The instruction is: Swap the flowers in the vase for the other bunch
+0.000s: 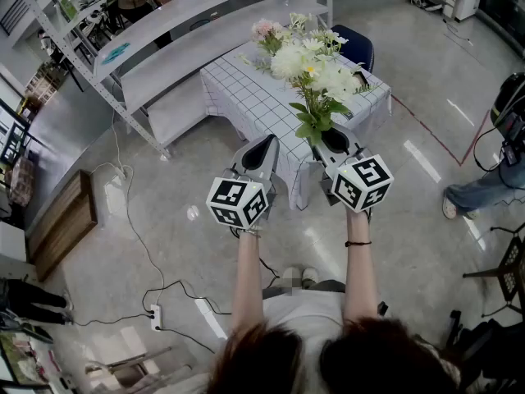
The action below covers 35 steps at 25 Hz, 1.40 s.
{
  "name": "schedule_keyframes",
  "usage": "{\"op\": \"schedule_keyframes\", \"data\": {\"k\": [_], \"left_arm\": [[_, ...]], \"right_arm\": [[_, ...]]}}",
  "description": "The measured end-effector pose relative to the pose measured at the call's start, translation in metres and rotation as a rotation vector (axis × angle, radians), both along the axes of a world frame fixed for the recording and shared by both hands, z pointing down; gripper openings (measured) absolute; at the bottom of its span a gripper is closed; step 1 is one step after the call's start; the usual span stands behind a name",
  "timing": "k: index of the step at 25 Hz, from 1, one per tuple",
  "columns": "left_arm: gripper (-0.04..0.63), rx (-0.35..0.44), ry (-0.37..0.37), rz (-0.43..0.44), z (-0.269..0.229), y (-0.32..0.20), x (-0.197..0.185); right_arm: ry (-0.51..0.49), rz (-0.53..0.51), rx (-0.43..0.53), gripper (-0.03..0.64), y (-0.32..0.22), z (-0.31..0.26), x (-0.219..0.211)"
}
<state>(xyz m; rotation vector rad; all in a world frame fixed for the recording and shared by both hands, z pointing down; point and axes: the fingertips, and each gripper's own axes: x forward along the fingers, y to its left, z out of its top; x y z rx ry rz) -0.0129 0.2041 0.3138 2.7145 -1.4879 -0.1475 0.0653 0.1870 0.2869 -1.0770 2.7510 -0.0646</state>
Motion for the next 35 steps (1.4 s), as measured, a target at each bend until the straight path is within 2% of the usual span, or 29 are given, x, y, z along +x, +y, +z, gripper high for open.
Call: {"op": "schedule_keyframes", "data": {"k": [6, 16, 22, 26, 31, 35], "left_arm": [[0.012, 0.007, 0.0, -0.019, 0.013, 0.009, 0.023], [0.012, -0.054, 0.028, -0.041, 0.021, -0.016, 0.006], [0.012, -0.074, 0.034, -0.059, 0.045, -0.004, 0.027], [0.012, -0.081, 0.041, -0.069, 0.039, -0.017, 0.014], [0.012, -0.074, 0.043, -0.066, 0.042, -0.023, 0.019], [0.012, -0.08, 0.059, -0.049, 0.038, -0.041, 0.005]], "right_arm": [[-0.007, -0.009, 0.006, 0.051, 0.009, 0.016, 0.026], [-0.044, -0.017, -0.047, 0.051, -0.026, 0.013, 0.016], [-0.078, -0.022, -0.076, 0.051, -0.015, 0.04, 0.042], [-0.113, -0.043, -0.09, 0.051, -0.028, 0.034, 0.029], [-0.117, -0.069, -0.082, 0.051, -0.032, 0.039, 0.032], [-0.112, -0.074, -0.083, 0.051, -0.048, 0.033, 0.016]]}}
